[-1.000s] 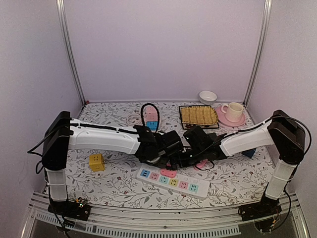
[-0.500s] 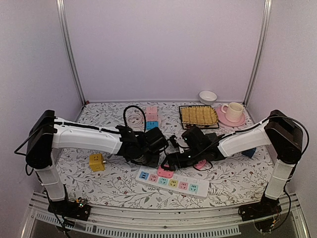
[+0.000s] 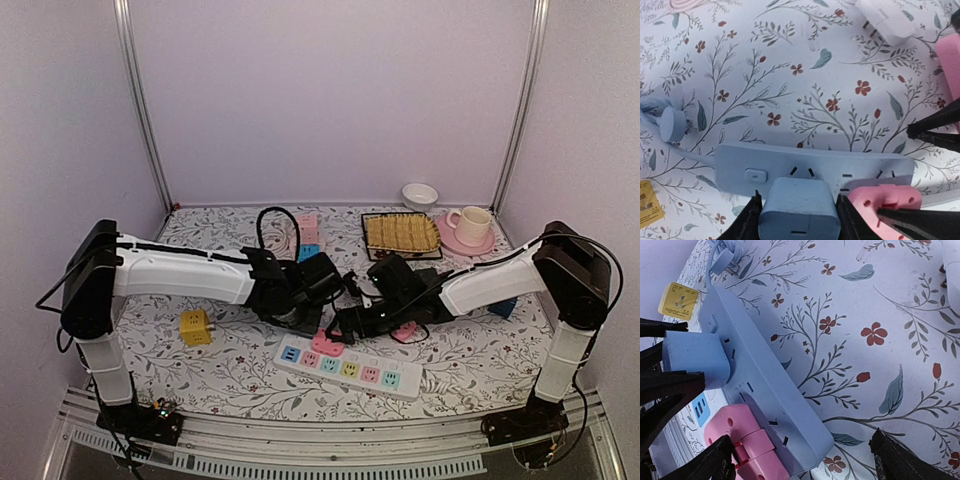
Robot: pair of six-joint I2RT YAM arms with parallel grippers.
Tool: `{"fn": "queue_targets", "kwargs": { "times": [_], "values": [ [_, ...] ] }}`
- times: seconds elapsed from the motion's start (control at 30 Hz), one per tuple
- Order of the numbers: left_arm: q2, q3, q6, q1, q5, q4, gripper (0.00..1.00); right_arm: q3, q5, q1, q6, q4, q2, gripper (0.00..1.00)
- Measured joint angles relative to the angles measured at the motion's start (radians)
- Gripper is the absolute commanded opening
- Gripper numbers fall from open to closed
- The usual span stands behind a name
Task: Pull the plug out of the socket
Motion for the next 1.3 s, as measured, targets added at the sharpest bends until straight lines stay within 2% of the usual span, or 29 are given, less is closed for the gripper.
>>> {"fn": "queue_targets", "kwargs": {
  "times": [0.23,0.43,0.63,0.97,1.3],
  "values": [
    [0.050,0.166,0.001,-0.111,-0.163,-0.043,0.36,0.002,0.015,0.000,-0.014,-0.002,0.003,0.96],
    [0.050,0.171,-0.018,-0.132,-0.212,-0.074,0.36,0.002,0.015,-0.001,-0.015,-0.002,0.004,0.95],
    [-0.010,0.053,-0.076,-0.087,-0.175,-0.060,0.37,0.002,0.016,-0.001,-0.015,-0.002,0.002,0.95],
    [-0.230,-0.210,-0.251,0.085,-0.034,-0.033,0.37,0.026,0.059,-0.001,-0.023,-0.105,-0.037,0.96],
    [-0.332,-0.412,-0.367,0.101,0.080,-0.011,0.40,0.048,0.114,-0.001,-0.055,-0.262,-0.095,0.96]
  ]
}}
